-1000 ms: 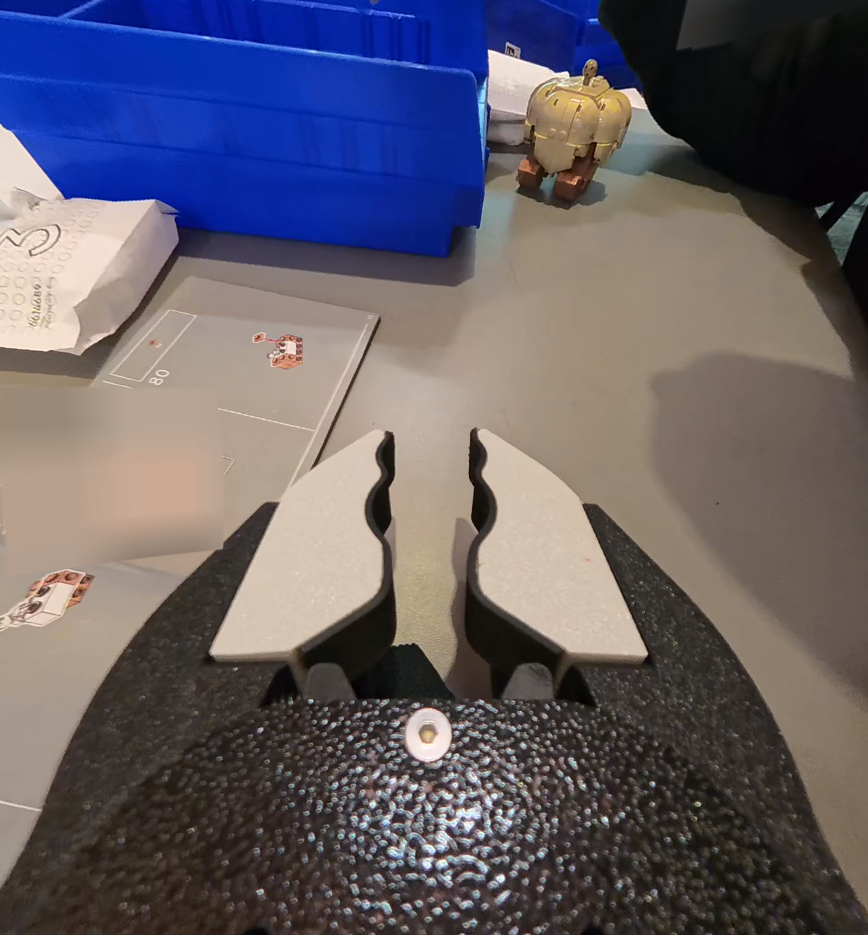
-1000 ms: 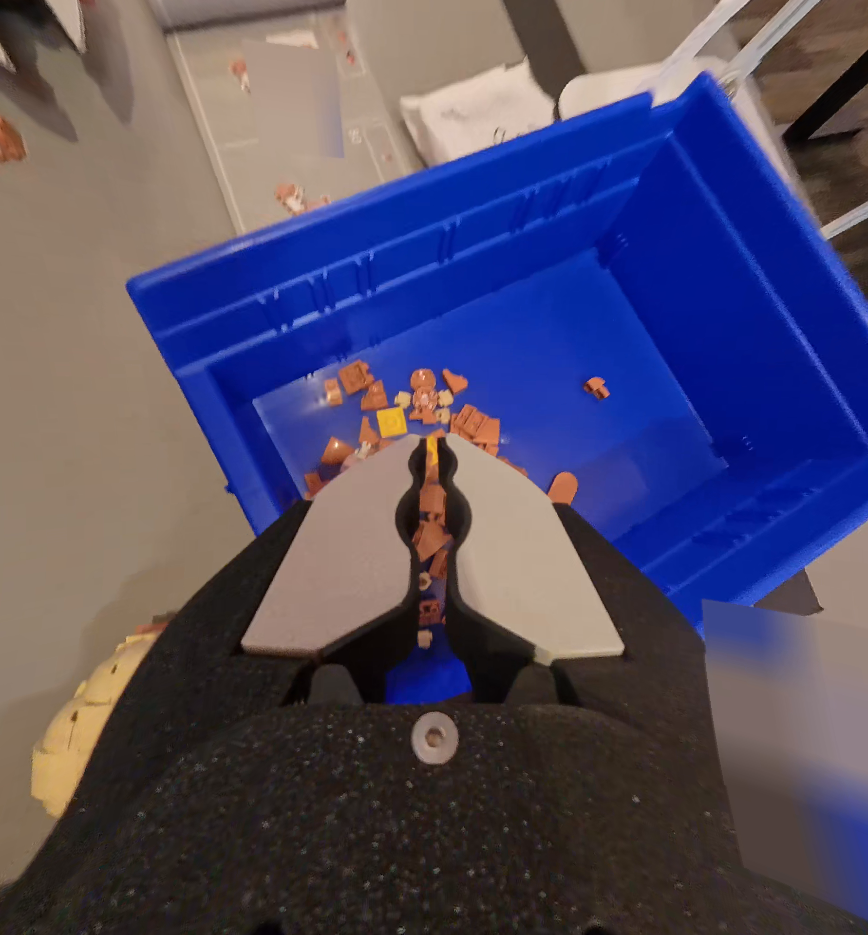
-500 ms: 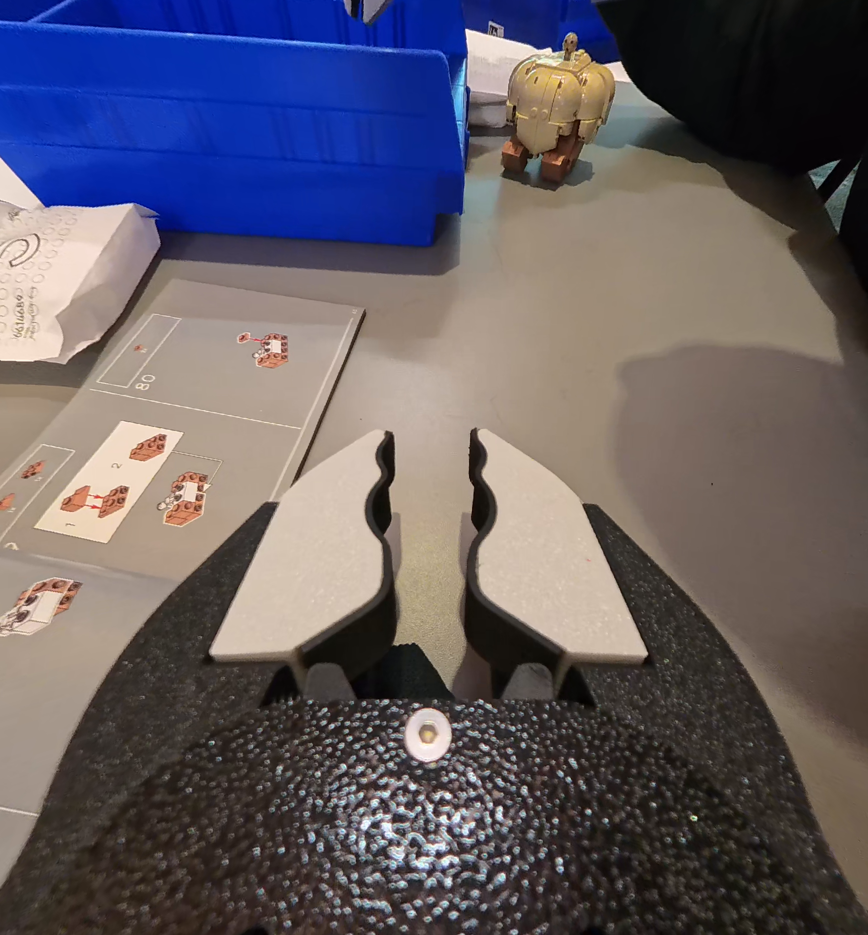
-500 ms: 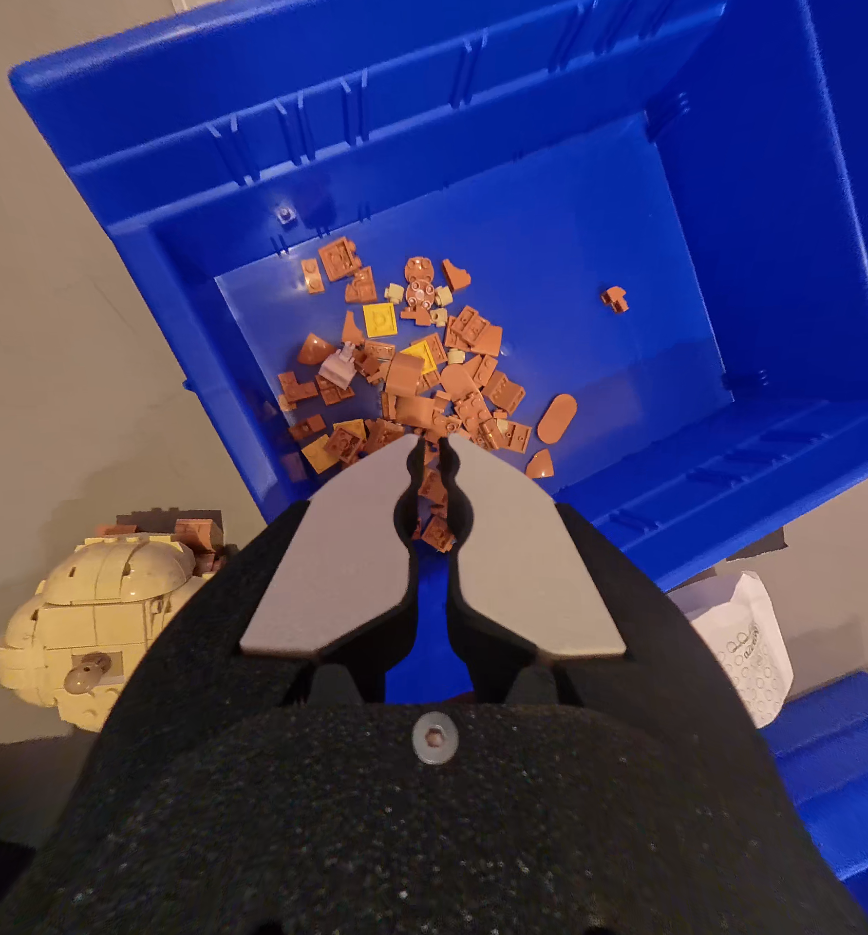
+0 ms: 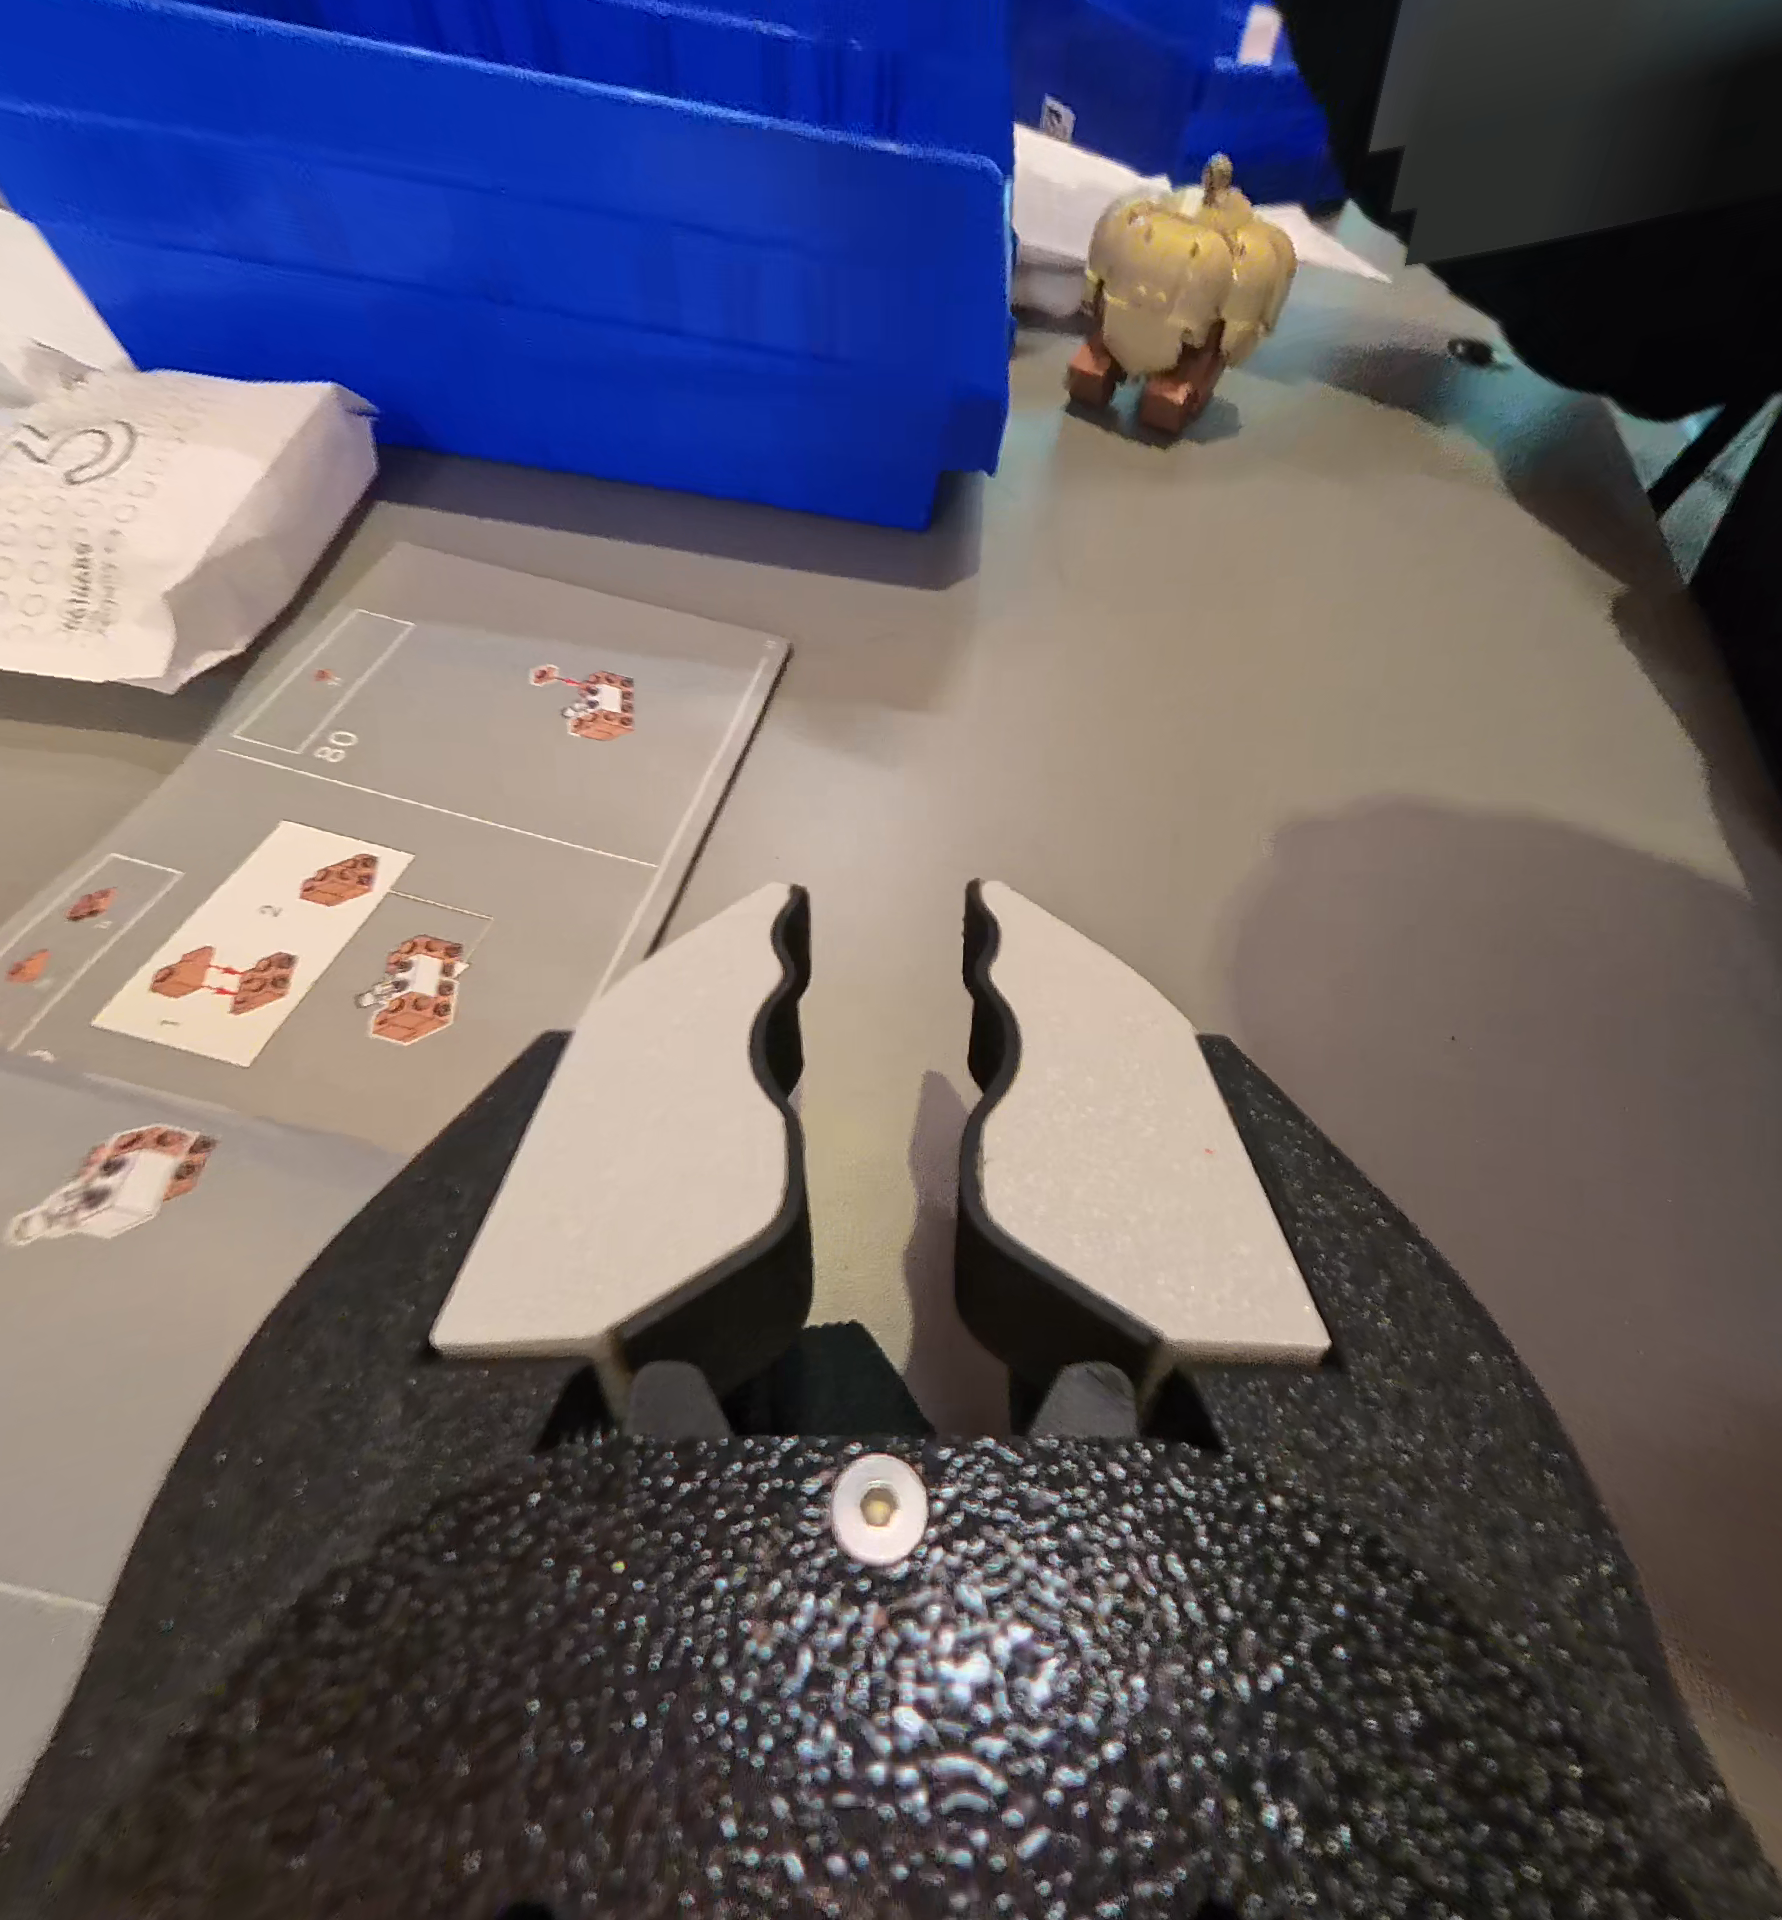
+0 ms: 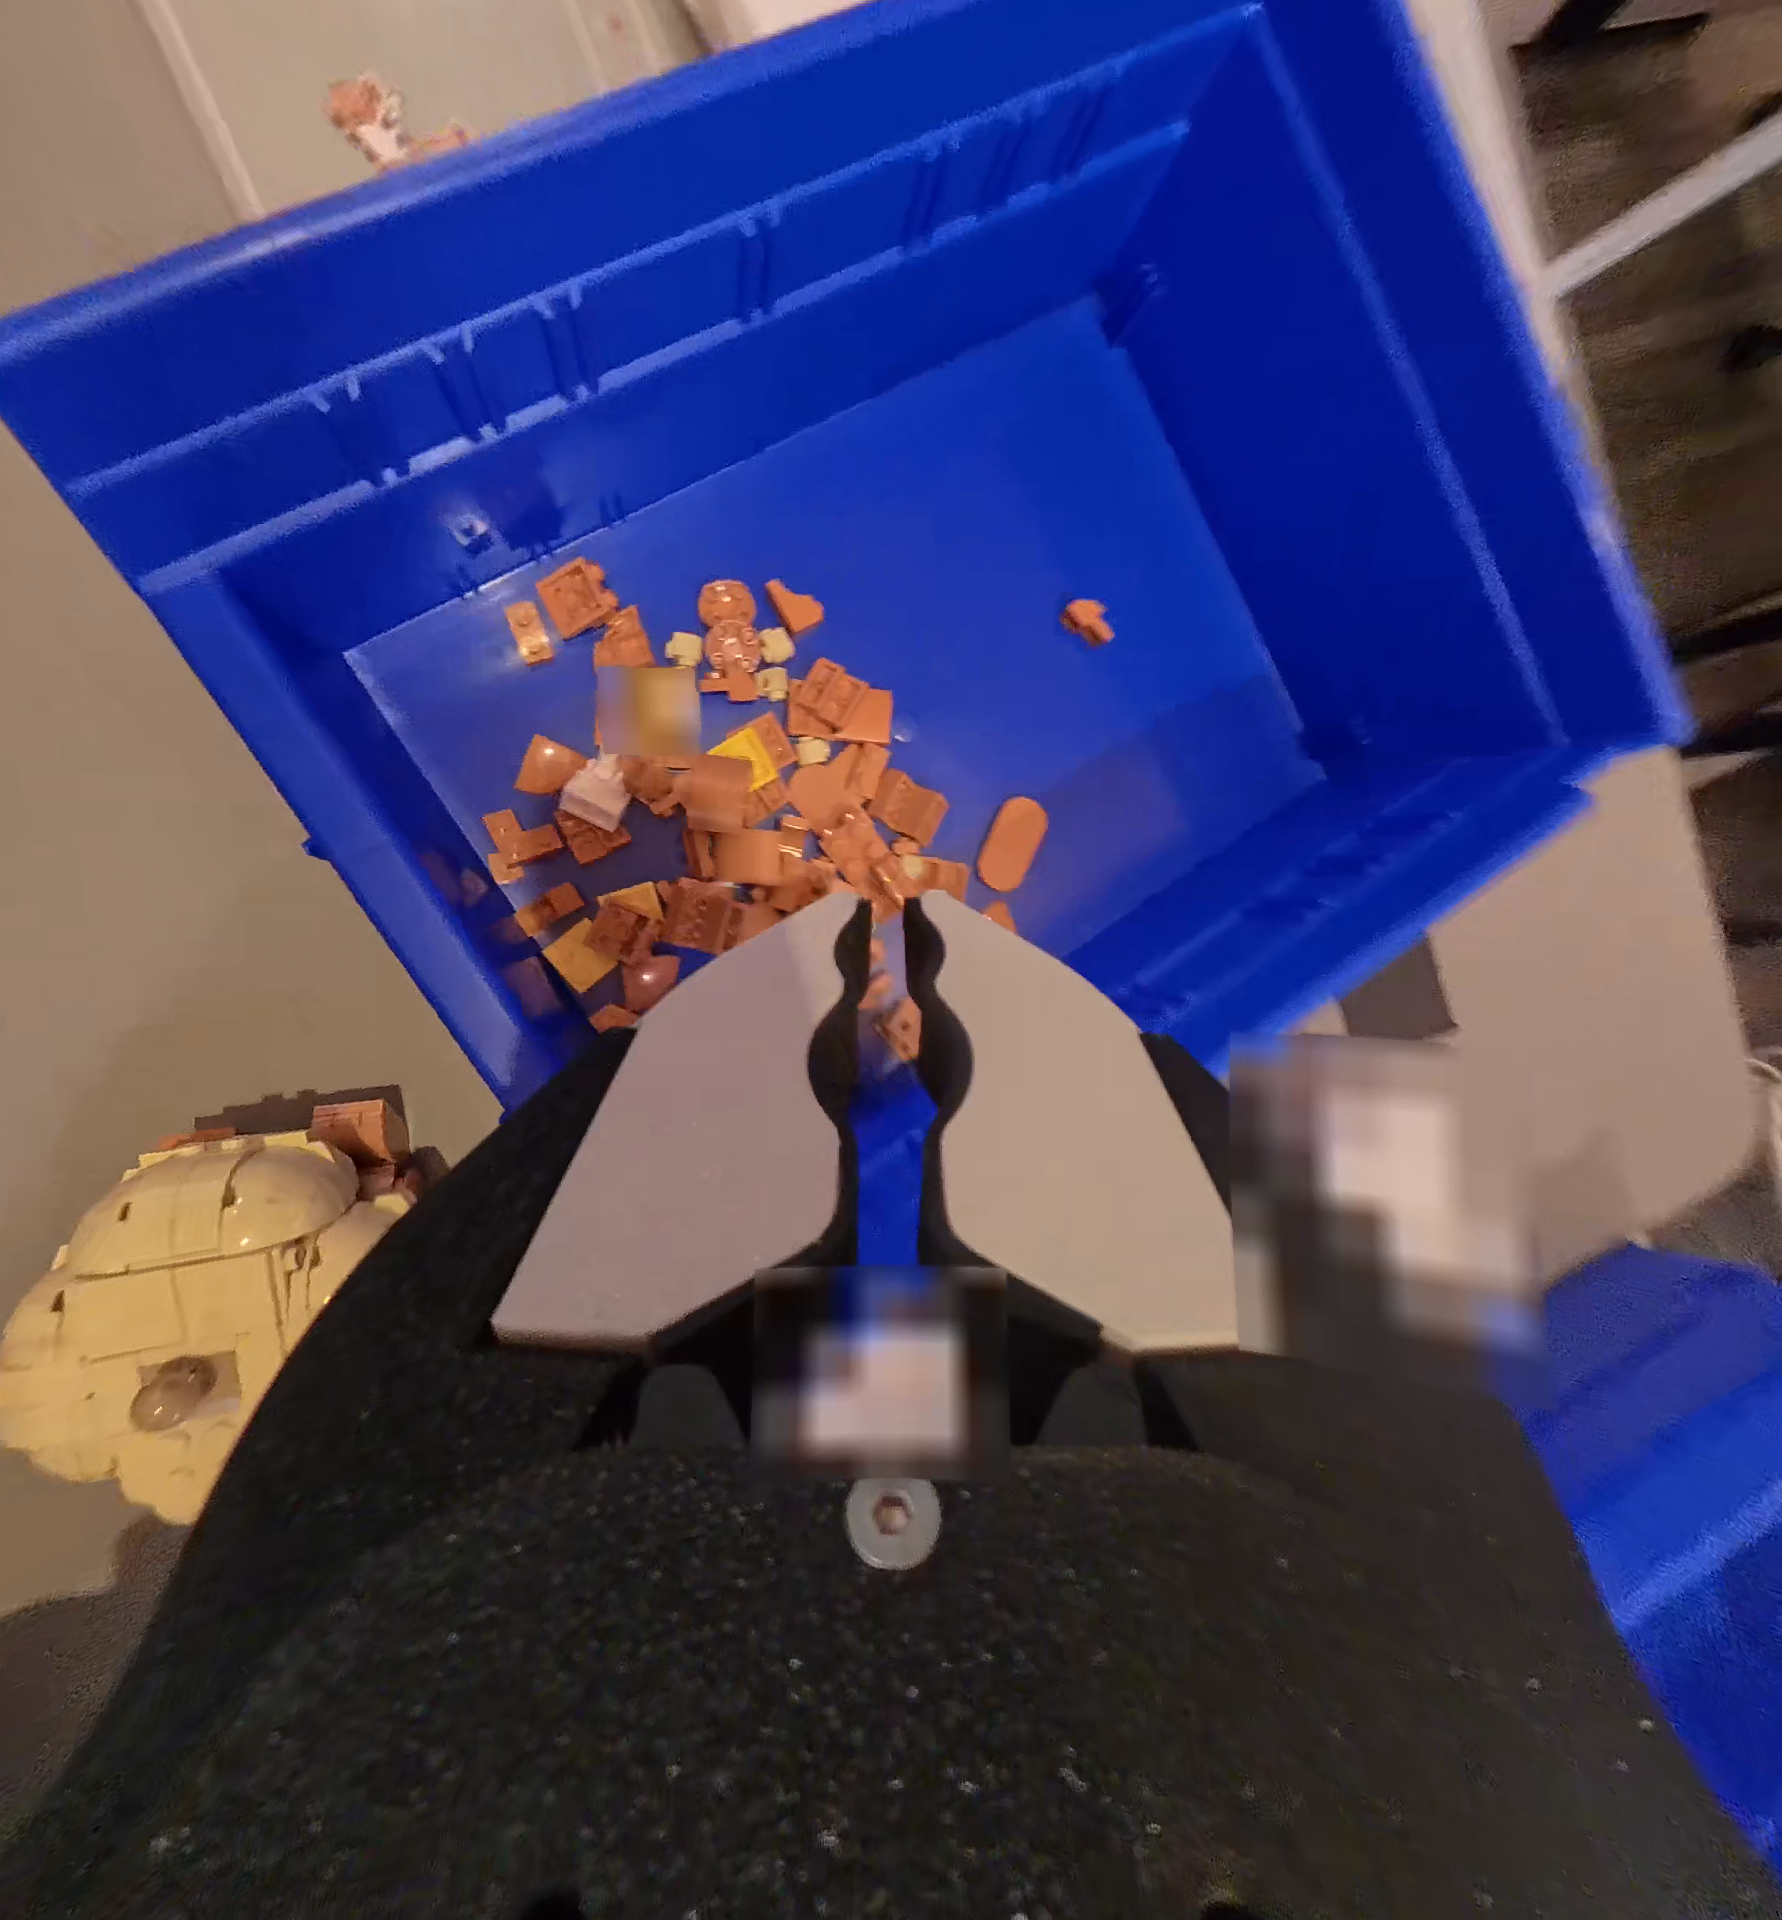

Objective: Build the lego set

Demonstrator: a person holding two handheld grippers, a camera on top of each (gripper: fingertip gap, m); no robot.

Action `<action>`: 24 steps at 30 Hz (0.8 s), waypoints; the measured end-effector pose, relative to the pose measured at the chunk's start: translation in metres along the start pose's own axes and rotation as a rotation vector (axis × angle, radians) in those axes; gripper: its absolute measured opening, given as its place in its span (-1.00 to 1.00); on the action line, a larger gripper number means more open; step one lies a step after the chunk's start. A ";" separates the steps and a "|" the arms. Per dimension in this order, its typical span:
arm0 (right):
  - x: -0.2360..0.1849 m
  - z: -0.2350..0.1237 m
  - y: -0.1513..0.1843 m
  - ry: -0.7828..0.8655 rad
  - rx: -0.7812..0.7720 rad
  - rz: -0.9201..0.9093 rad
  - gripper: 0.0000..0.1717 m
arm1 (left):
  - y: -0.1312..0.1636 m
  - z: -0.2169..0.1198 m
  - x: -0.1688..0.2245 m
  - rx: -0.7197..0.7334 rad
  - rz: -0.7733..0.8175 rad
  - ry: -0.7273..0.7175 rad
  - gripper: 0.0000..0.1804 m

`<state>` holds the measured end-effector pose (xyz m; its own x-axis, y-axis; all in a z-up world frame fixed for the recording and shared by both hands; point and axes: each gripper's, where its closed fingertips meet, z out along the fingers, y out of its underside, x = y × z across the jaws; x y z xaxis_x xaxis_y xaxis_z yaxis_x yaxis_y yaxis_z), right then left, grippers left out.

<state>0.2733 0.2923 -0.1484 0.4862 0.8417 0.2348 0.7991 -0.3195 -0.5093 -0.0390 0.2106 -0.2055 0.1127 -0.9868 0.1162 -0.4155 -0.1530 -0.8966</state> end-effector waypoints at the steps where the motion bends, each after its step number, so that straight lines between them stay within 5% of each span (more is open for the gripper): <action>1: 0.004 -0.012 -0.003 0.034 0.007 0.011 -0.93 | -0.001 -0.002 -0.001 0.009 -0.016 -0.001 -0.70; 6: -0.004 -0.090 -0.001 0.208 0.129 0.149 -0.92 | 0.001 -0.012 0.005 0.010 -0.054 0.007 -0.69; 11: -0.083 -0.131 0.078 0.304 0.258 0.323 -0.83 | 0.014 -0.025 0.018 -0.009 -0.042 0.014 -0.69; 16: -0.194 -0.129 0.154 0.316 0.363 0.392 -0.81 | 0.017 -0.030 0.022 -0.008 -0.049 0.020 -0.70; 24: -0.270 -0.091 0.211 0.374 0.122 0.227 -0.72 | 0.017 -0.025 0.025 -0.011 -0.042 0.003 -0.70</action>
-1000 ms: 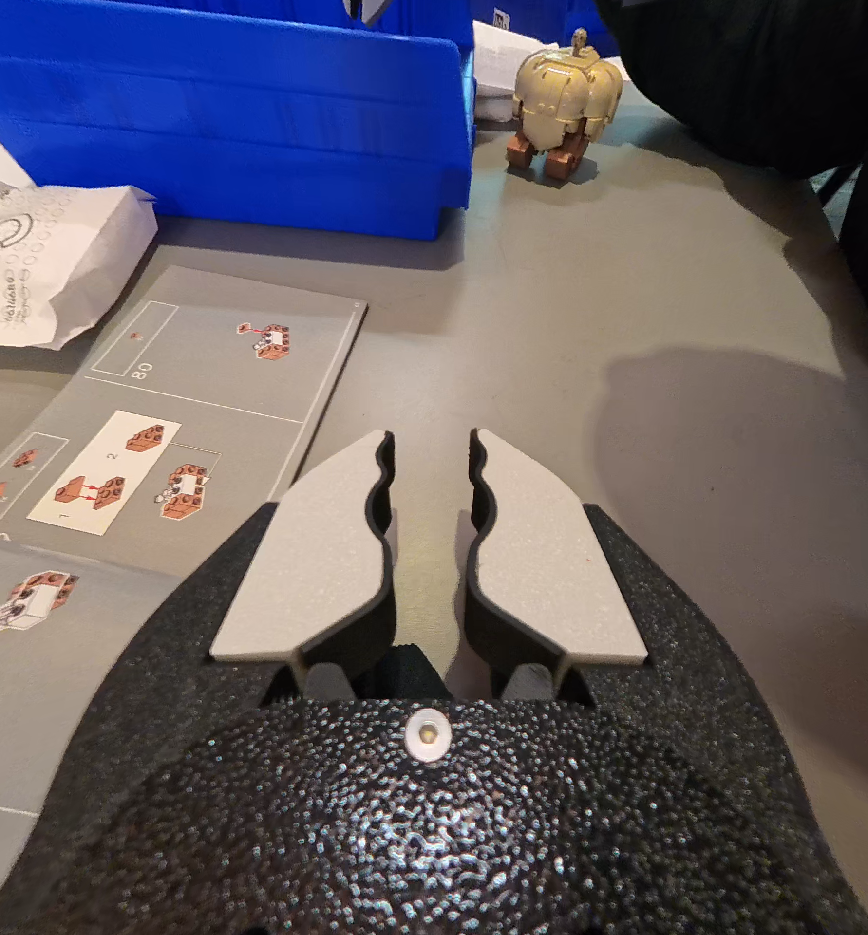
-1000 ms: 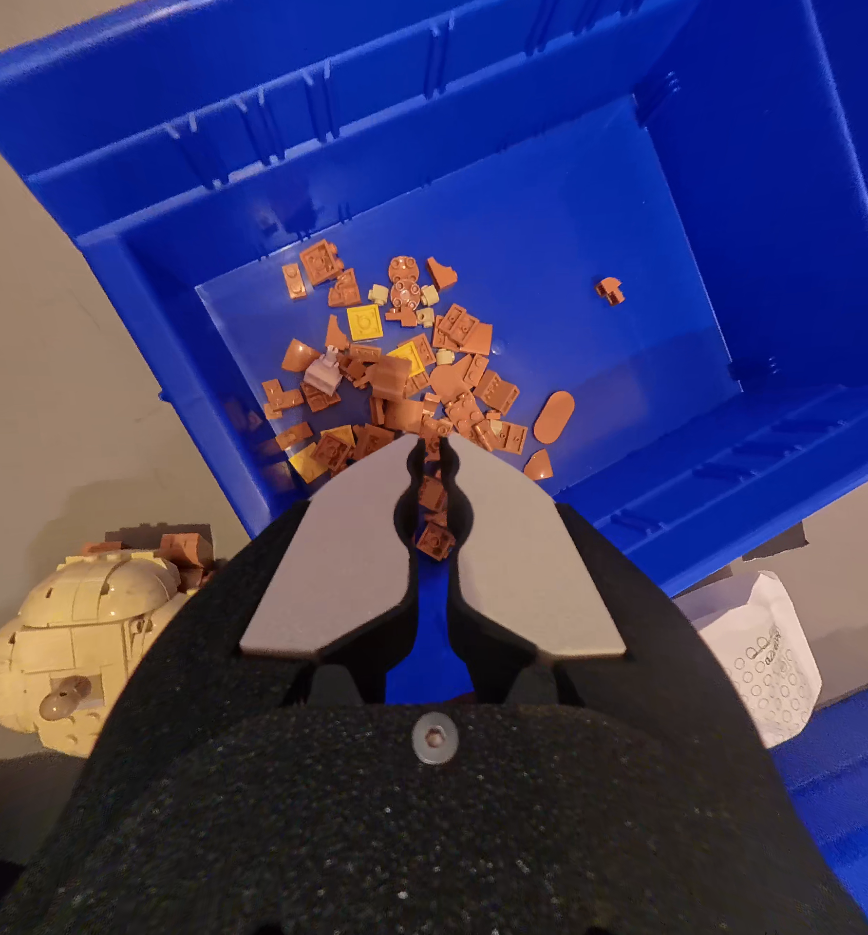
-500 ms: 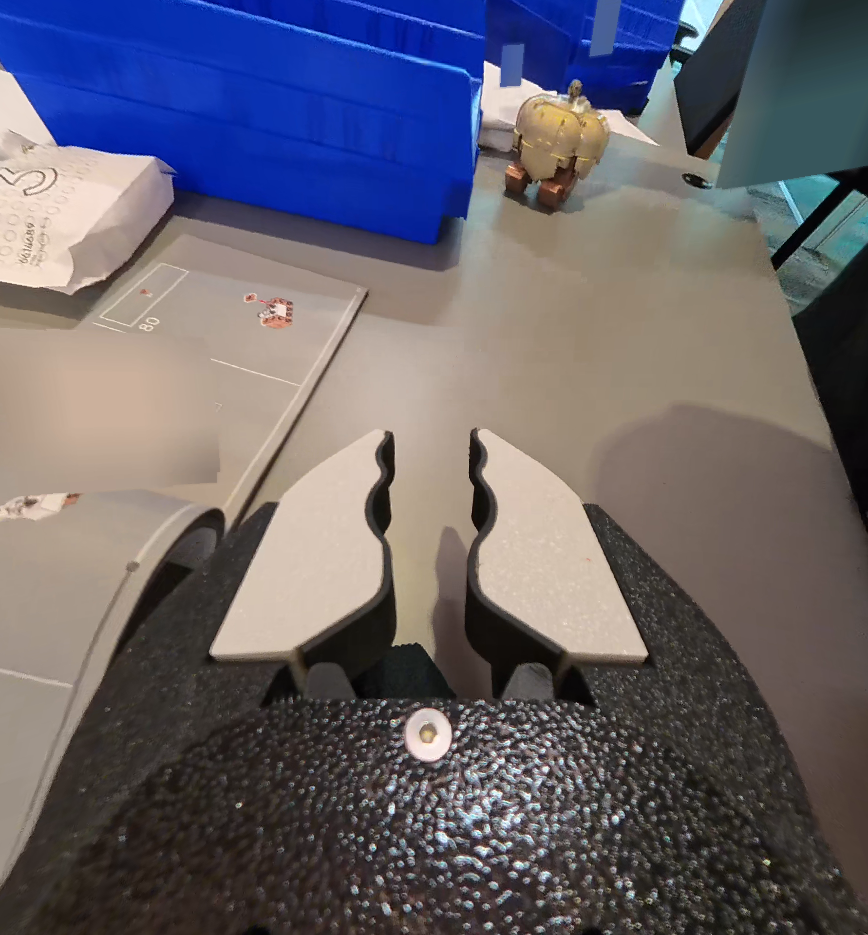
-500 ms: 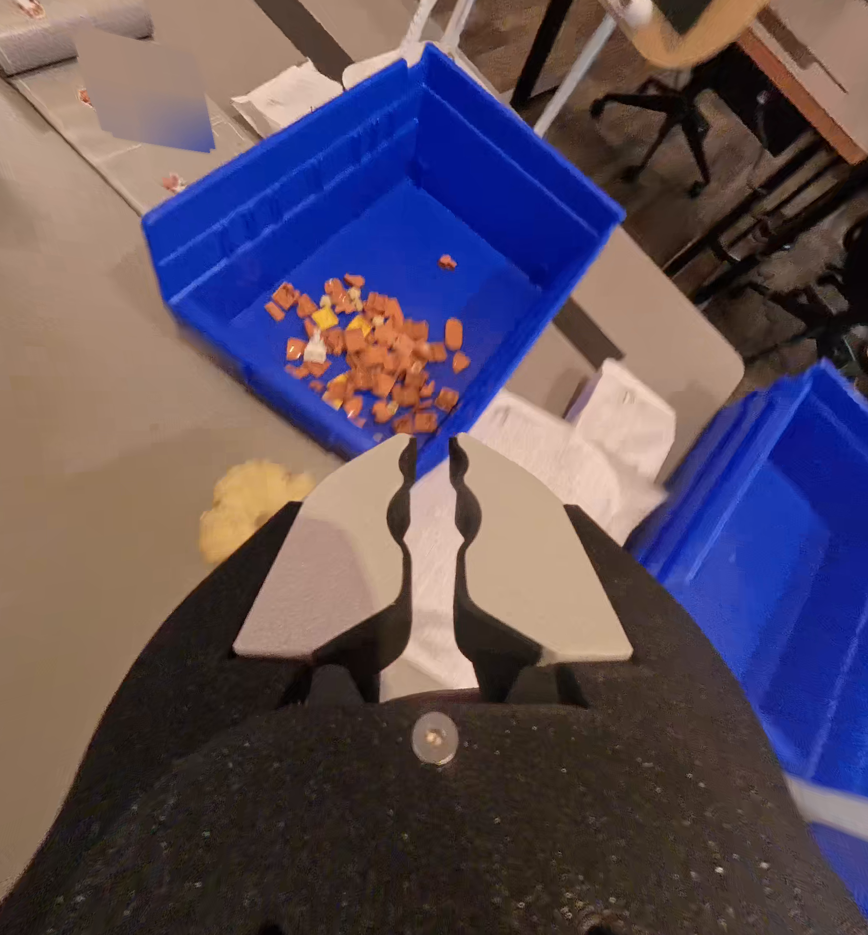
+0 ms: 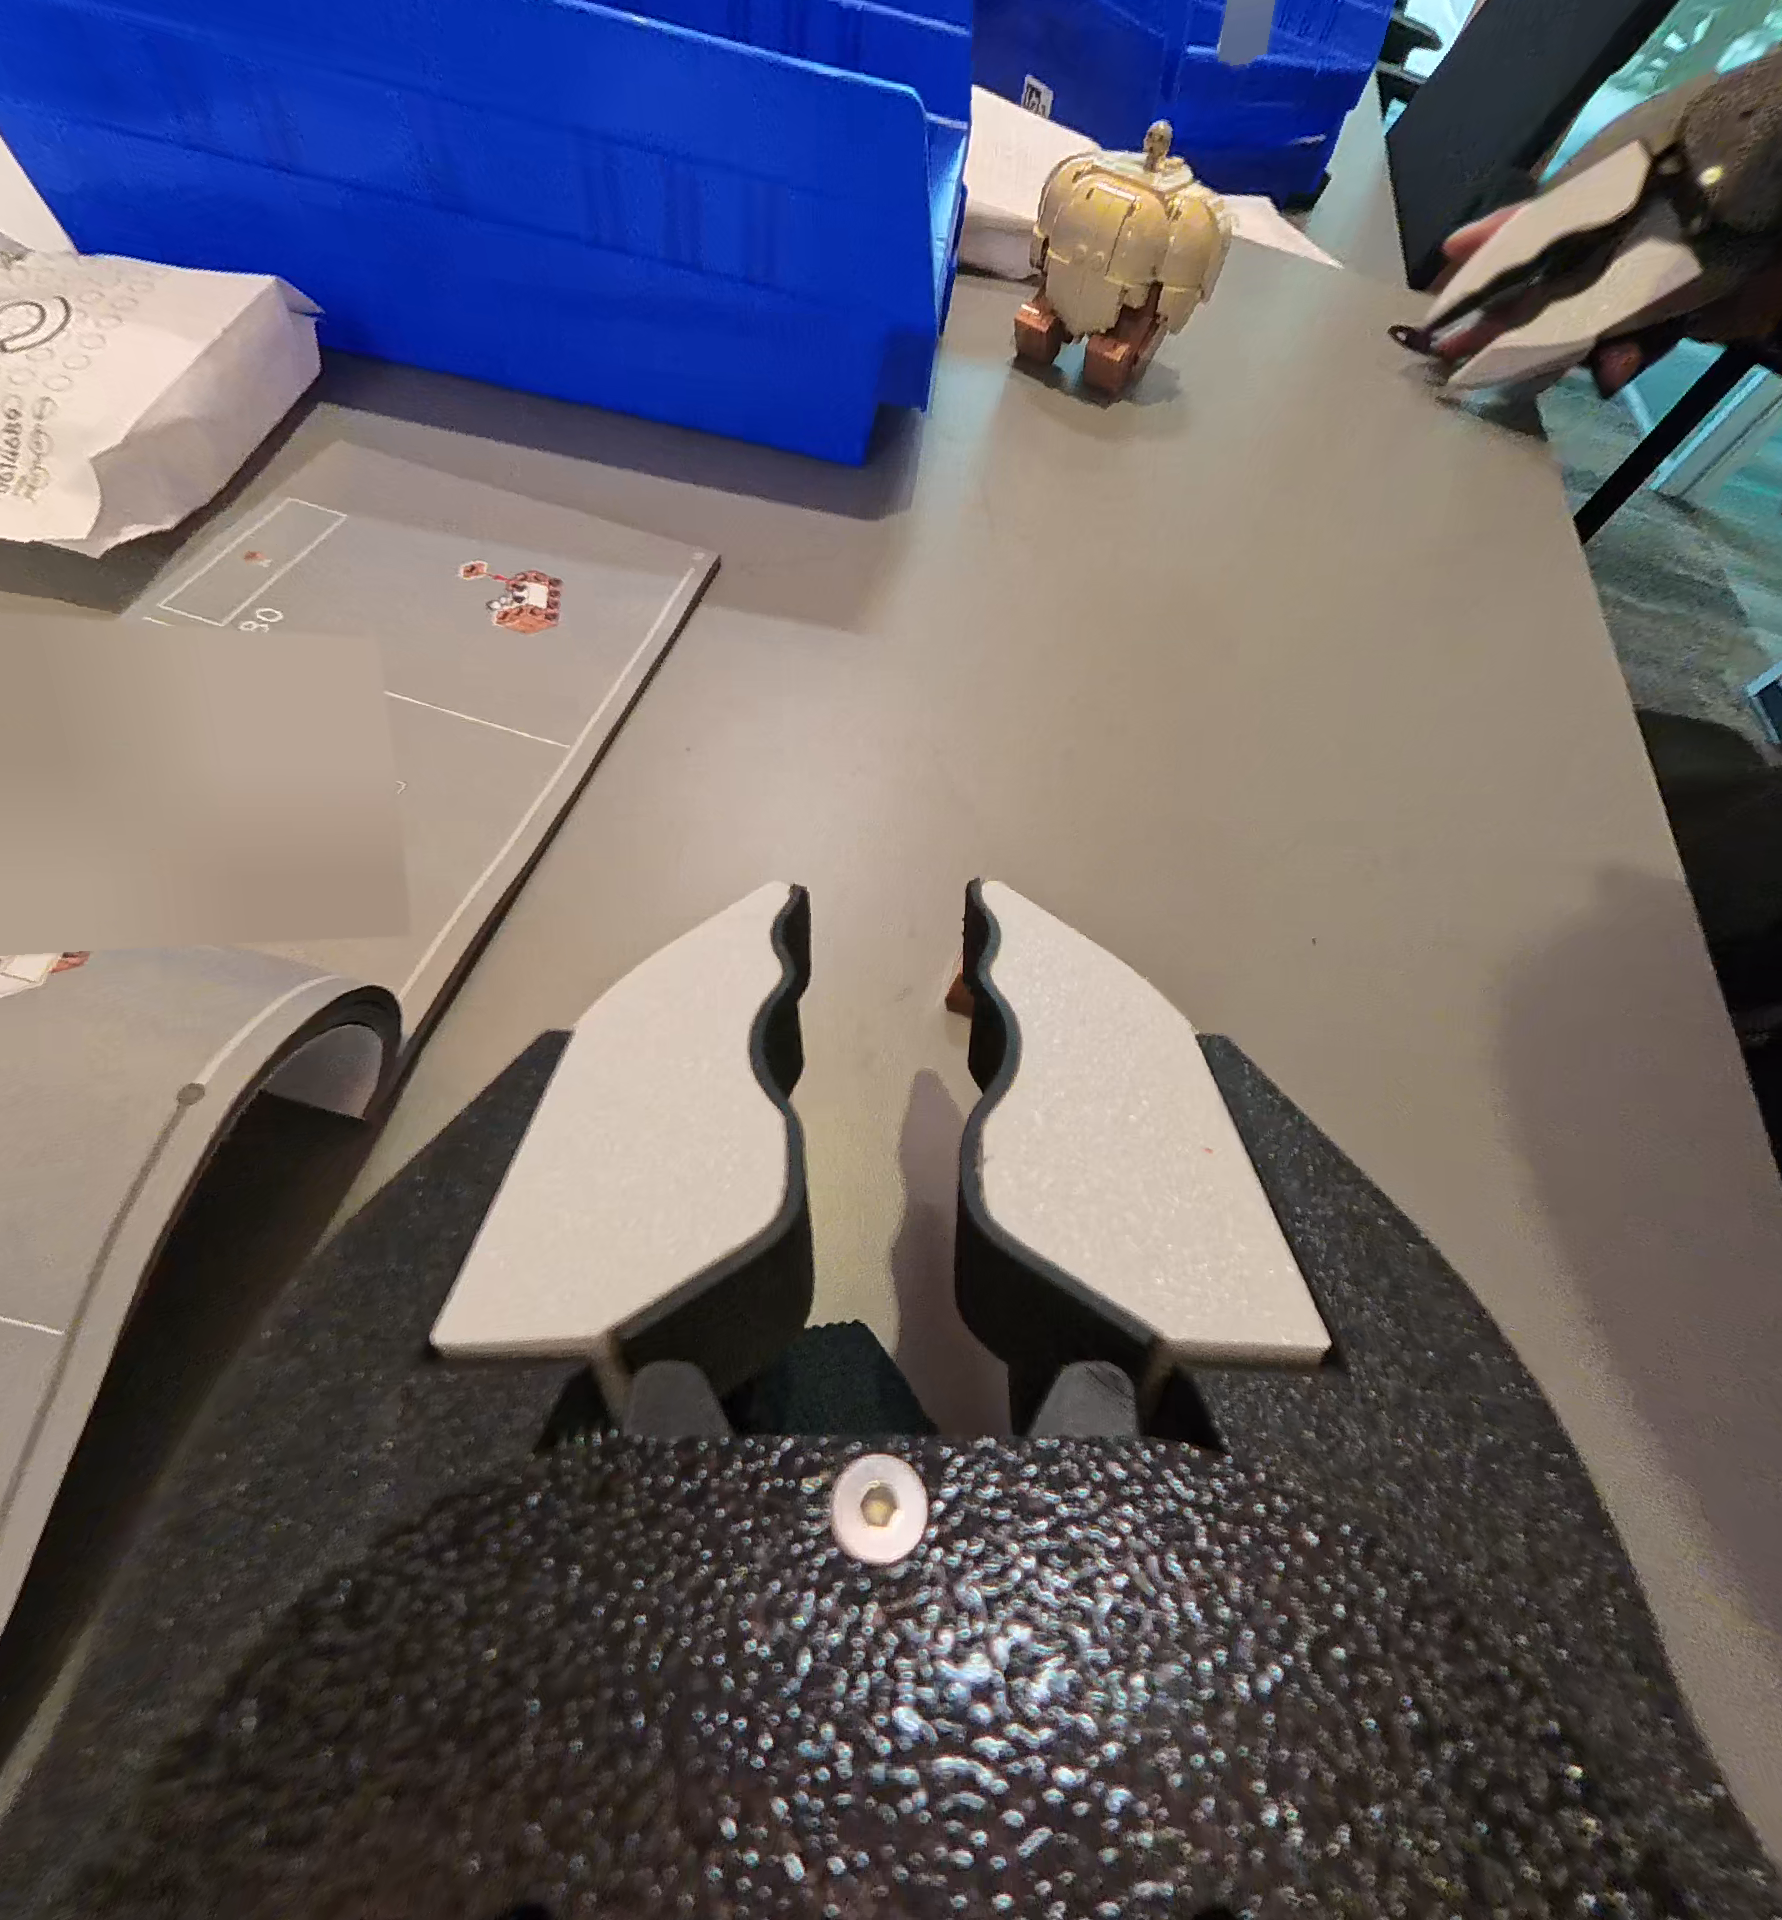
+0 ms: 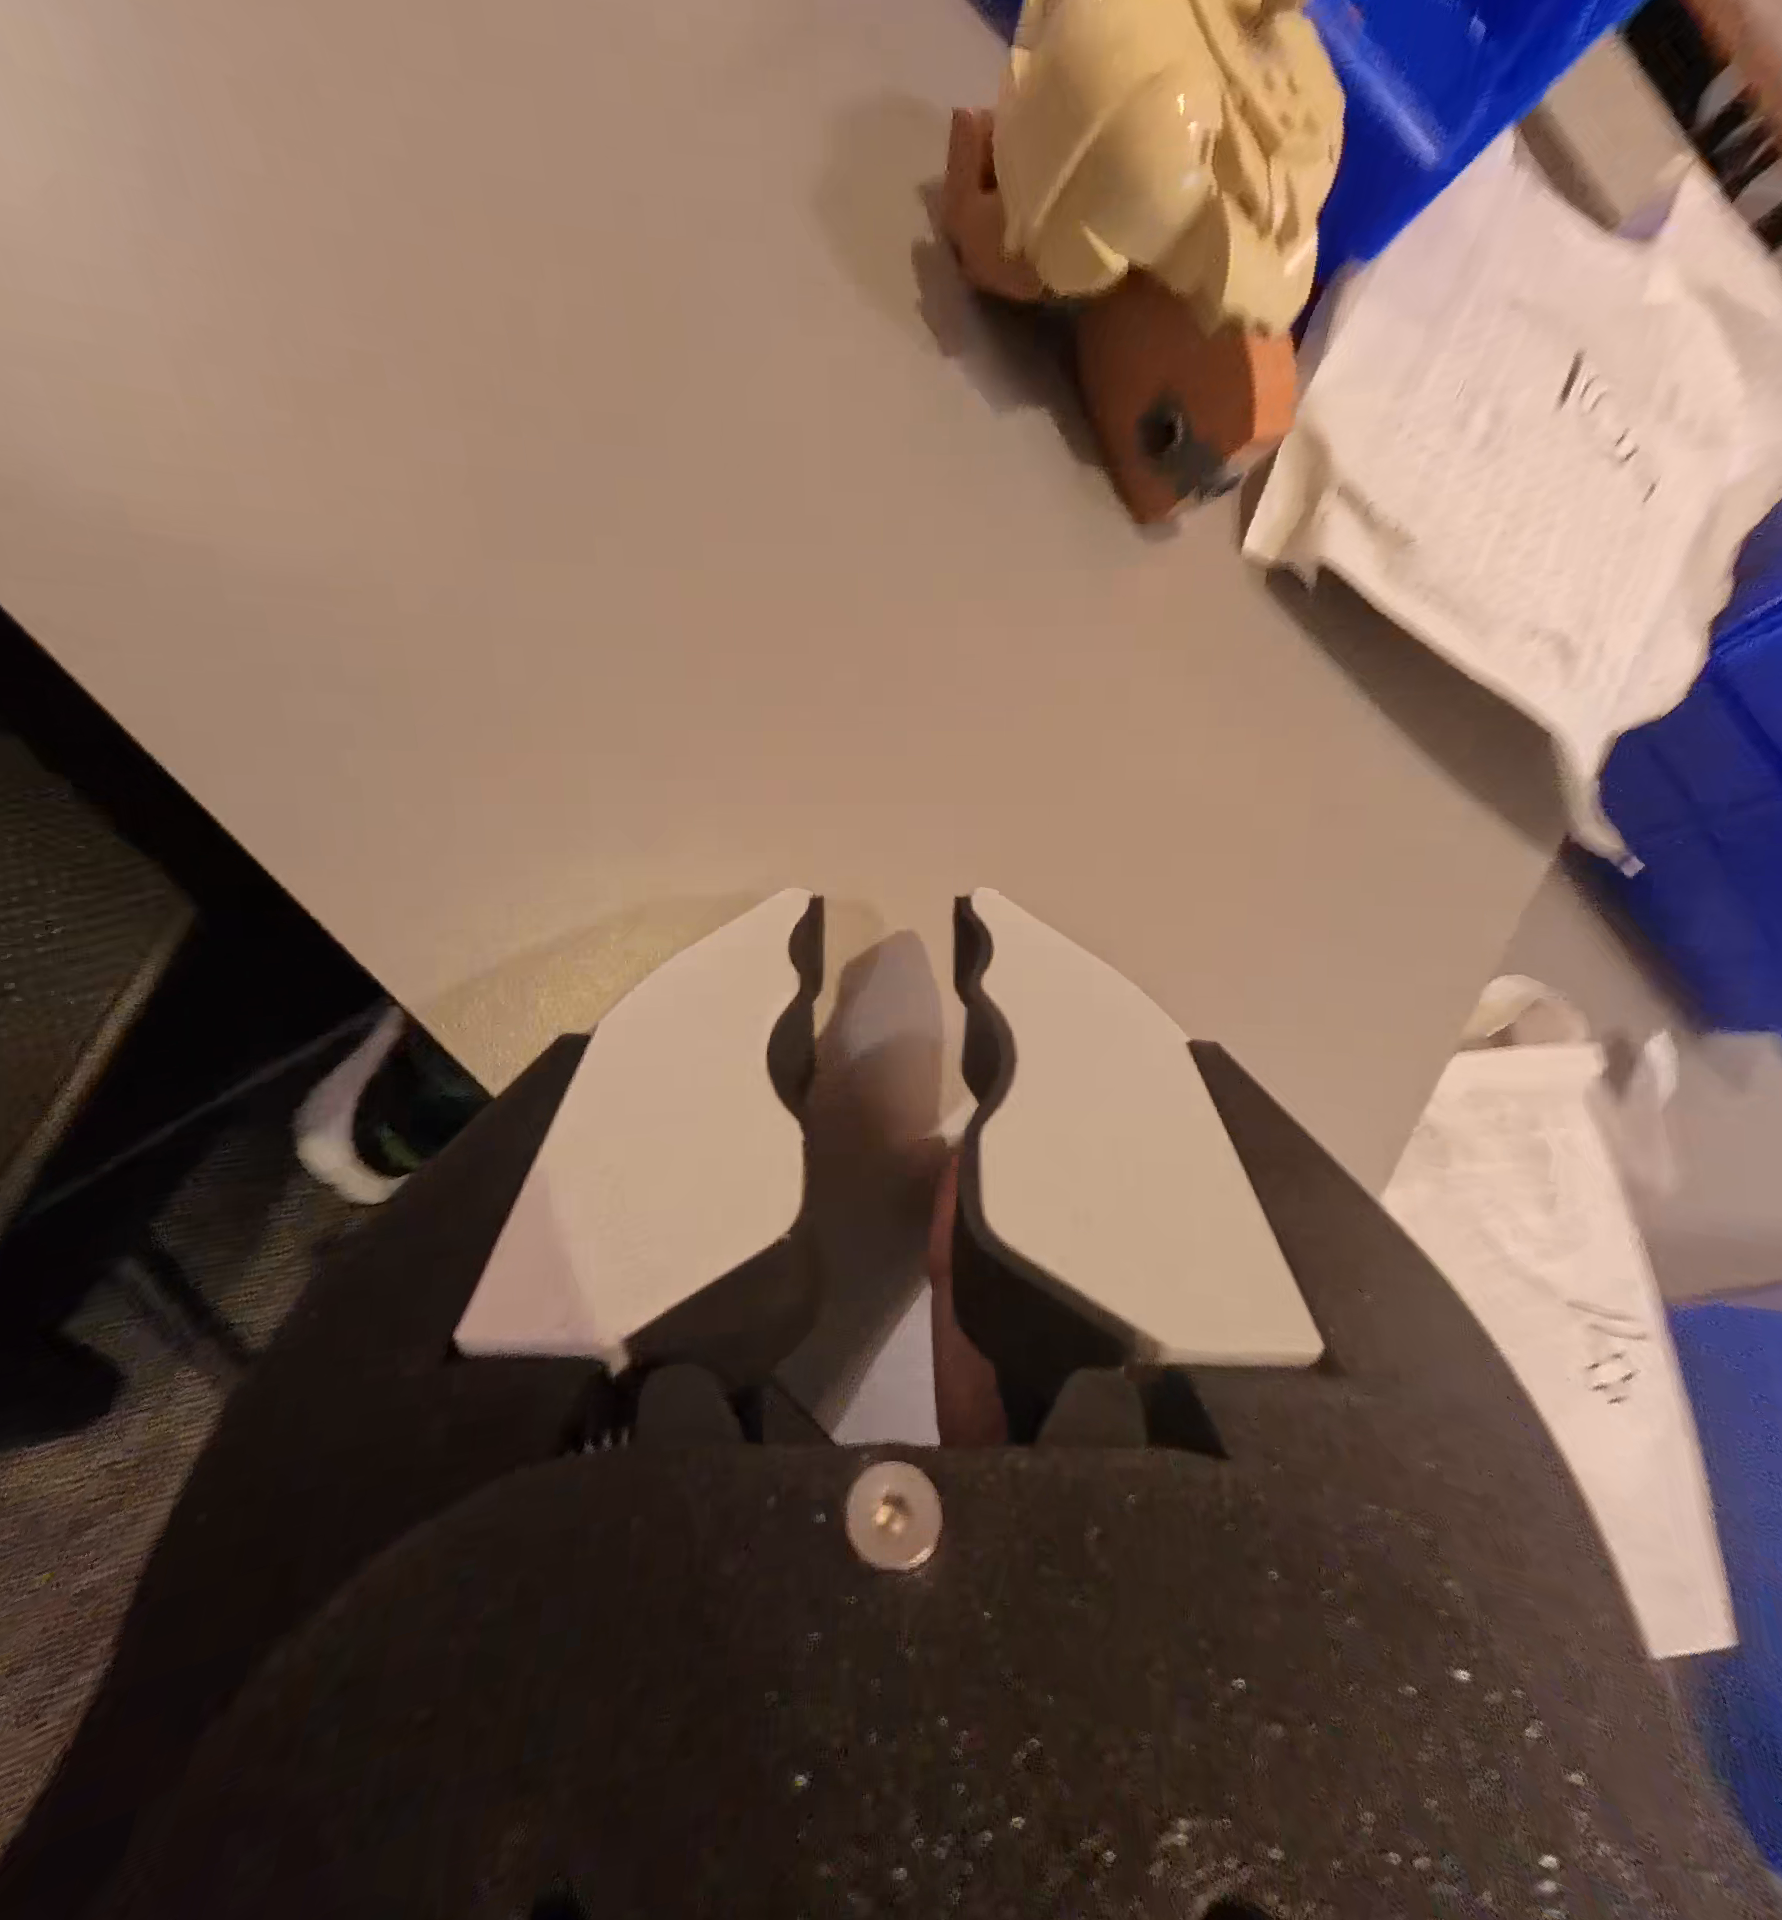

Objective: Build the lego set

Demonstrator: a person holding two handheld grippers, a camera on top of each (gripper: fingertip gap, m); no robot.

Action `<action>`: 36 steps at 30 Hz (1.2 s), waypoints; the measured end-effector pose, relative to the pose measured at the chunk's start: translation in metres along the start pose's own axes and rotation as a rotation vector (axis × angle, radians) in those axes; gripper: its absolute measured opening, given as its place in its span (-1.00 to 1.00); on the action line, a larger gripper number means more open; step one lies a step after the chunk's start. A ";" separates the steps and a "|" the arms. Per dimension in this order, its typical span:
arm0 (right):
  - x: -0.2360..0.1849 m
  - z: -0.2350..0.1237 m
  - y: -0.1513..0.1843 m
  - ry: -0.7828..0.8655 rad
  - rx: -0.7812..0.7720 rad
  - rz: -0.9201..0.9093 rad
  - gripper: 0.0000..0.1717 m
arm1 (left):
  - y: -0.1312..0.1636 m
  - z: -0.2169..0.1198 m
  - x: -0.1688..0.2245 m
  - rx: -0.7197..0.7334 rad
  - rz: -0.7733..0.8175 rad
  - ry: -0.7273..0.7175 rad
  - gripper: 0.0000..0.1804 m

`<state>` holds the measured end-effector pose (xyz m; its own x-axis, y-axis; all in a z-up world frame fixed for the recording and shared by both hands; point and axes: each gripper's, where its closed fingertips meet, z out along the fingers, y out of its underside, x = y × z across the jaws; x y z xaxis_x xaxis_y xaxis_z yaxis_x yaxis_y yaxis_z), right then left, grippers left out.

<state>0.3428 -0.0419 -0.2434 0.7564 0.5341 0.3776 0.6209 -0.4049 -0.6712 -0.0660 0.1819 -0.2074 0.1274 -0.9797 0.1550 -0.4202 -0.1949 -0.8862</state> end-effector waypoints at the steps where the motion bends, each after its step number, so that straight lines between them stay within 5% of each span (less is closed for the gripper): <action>1: -0.001 0.000 -0.002 0.021 0.007 -0.035 -0.69 | 0.001 -0.001 0.000 -0.001 0.006 -0.010 -0.70; 23: 0.014 0.004 0.013 -0.052 -0.061 0.187 -0.64 | 0.004 -0.004 0.002 -0.001 -0.018 -0.003 -0.70; 32: 0.012 -0.003 0.006 -0.043 -0.039 0.094 -0.65 | 0.000 -0.006 0.006 -0.004 0.017 -0.004 -0.70; 36: 0.022 -0.004 -0.026 0.018 0.045 0.003 -0.63 | 0.000 -0.008 0.004 -0.004 0.040 -0.027 -0.69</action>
<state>0.3439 -0.0220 -0.2150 0.7619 0.5193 0.3871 0.6095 -0.3724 -0.6999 -0.0727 0.1780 -0.2029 0.1343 -0.9851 0.1077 -0.4294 -0.1558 -0.8896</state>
